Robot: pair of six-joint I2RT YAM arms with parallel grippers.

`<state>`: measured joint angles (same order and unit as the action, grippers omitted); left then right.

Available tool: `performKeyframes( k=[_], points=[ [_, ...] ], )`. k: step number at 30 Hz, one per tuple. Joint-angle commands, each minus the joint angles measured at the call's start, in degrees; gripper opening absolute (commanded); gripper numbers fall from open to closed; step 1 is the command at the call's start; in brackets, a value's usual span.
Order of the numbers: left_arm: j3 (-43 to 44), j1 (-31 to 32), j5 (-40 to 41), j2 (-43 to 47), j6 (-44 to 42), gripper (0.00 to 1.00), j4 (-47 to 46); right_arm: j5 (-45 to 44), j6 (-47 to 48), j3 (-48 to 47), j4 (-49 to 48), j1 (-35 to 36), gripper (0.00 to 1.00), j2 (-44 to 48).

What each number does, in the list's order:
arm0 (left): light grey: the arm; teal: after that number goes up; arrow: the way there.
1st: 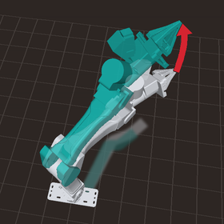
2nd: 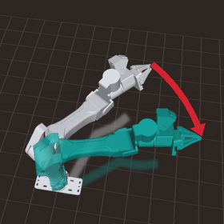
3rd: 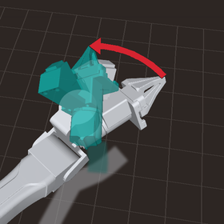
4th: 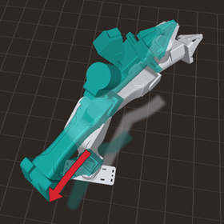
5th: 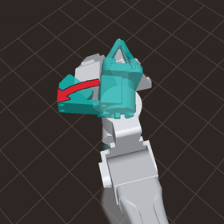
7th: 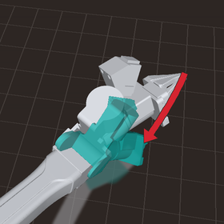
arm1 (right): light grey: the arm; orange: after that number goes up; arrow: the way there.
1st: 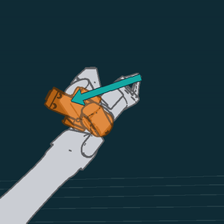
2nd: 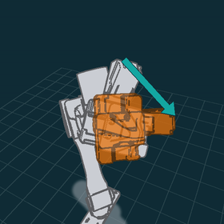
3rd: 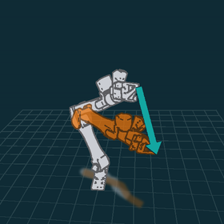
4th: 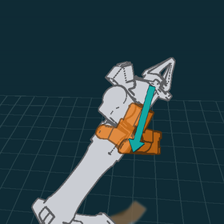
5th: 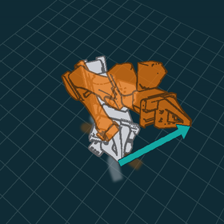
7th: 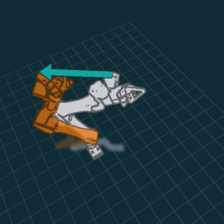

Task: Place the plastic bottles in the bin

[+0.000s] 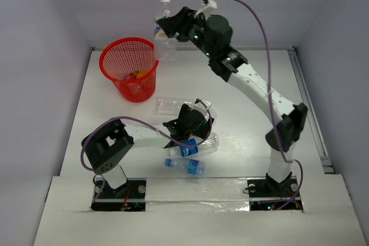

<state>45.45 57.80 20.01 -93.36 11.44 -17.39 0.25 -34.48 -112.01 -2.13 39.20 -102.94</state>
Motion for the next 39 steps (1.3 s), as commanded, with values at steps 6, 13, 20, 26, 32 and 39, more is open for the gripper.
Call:
performKeyframes(
  k=[6, 13, 20, 26, 32, 39],
  points=[
    [2.1, 0.3, 1.0, -2.0, -0.6, 0.9, -3.4, -2.2, -5.5, -22.4, -5.4, 3.4, 0.55, -18.9],
    [1.2, -1.3, 1.4, -3.2, -1.2, 0.9, -3.4, 2.6, -6.9, -35.0, -4.1, 4.0, 0.61, -30.0],
    [2.1, -1.3, 0.7, -6.5, -1.5, 0.9, -2.6, 6.4, -8.6, -36.4, -2.9, 4.0, 0.7, -34.4],
    [3.1, -0.8, 1.3, -7.8, -1.5, 0.9, -2.1, 8.5, -7.4, -37.1, -0.3, 4.0, 0.88, -35.2],
    [3.0, -0.8, 2.5, -7.4, -1.2, 0.88, -1.9, 9.0, -6.2, -33.4, -1.3, 4.0, 0.94, -32.4],
    [2.5, -0.8, 3.5, -6.8, -1.2, 0.83, -1.6, 10.1, -3.9, -26.9, -4.0, 4.0, 0.94, -24.6]
  ],
)
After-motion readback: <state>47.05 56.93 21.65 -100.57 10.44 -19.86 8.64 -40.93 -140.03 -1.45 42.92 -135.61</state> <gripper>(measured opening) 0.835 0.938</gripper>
